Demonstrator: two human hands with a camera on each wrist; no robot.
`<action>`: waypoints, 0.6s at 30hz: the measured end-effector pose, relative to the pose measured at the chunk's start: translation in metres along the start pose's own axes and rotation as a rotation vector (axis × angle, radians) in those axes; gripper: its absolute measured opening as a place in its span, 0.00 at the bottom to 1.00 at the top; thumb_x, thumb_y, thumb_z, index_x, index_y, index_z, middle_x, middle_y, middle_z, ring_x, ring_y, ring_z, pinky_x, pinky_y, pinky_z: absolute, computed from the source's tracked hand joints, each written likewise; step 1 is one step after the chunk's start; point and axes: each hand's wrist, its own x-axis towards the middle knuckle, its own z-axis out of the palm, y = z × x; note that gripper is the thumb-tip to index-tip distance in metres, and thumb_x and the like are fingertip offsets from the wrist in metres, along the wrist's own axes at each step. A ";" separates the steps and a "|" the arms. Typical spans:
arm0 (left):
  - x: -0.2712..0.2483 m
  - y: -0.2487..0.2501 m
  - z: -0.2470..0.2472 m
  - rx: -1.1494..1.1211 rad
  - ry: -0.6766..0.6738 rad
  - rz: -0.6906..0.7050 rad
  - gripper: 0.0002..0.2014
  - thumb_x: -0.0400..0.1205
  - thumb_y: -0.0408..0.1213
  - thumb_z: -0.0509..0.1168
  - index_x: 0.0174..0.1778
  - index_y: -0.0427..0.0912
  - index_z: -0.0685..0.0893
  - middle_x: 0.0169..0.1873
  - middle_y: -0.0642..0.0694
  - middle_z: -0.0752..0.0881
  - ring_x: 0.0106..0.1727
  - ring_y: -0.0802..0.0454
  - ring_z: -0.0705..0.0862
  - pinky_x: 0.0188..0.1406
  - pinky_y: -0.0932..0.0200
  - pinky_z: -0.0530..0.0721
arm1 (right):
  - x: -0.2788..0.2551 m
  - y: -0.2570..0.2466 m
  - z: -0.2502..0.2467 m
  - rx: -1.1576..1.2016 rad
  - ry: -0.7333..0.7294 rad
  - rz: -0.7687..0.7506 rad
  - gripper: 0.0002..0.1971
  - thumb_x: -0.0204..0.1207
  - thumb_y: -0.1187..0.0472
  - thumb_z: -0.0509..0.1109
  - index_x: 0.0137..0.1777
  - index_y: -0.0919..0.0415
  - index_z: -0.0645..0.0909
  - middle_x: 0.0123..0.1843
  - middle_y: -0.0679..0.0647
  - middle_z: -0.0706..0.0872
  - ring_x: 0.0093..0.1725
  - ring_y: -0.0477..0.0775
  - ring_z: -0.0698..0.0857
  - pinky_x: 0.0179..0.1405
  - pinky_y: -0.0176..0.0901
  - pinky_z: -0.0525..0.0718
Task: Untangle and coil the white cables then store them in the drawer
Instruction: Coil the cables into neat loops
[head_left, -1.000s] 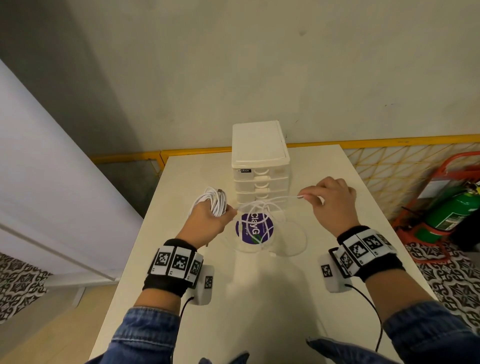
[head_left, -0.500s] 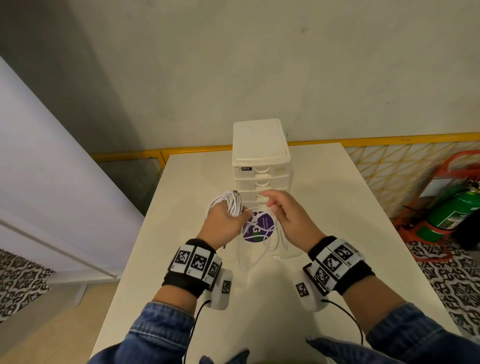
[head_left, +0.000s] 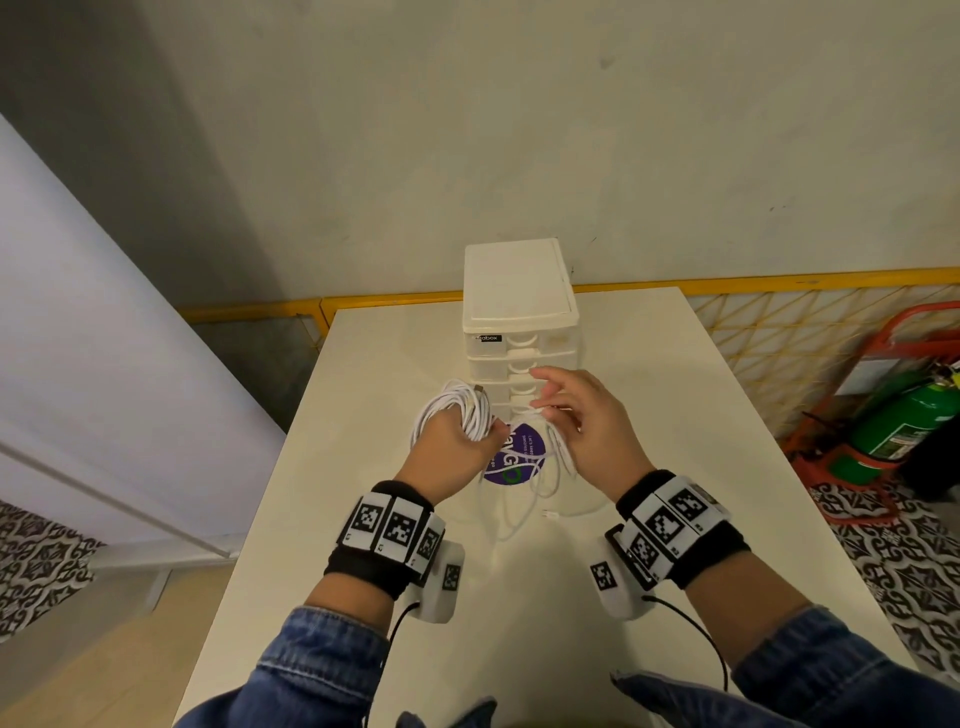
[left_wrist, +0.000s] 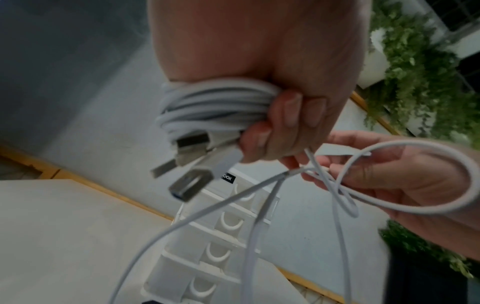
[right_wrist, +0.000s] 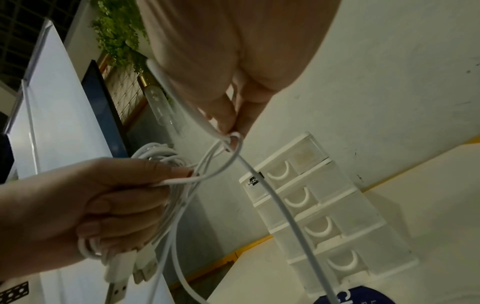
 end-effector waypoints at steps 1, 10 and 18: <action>0.000 0.001 0.000 0.000 -0.014 0.003 0.12 0.79 0.39 0.67 0.36 0.33 0.81 0.27 0.44 0.83 0.23 0.61 0.77 0.25 0.66 0.74 | 0.000 -0.001 0.000 0.036 0.029 0.024 0.21 0.75 0.73 0.67 0.64 0.53 0.78 0.45 0.51 0.85 0.47 0.45 0.87 0.53 0.28 0.80; -0.004 0.013 -0.001 -0.070 -0.018 0.081 0.05 0.79 0.33 0.67 0.38 0.46 0.83 0.28 0.56 0.82 0.26 0.70 0.80 0.28 0.75 0.73 | -0.007 0.005 0.008 -0.089 -0.121 -0.176 0.18 0.78 0.66 0.64 0.67 0.58 0.78 0.54 0.48 0.88 0.55 0.39 0.81 0.59 0.20 0.70; 0.003 0.002 -0.010 -0.143 0.146 -0.117 0.07 0.78 0.39 0.69 0.43 0.38 0.85 0.22 0.54 0.80 0.18 0.65 0.76 0.21 0.68 0.73 | -0.013 -0.009 -0.003 0.418 0.146 0.100 0.19 0.76 0.48 0.63 0.60 0.57 0.82 0.55 0.53 0.88 0.57 0.47 0.85 0.59 0.35 0.81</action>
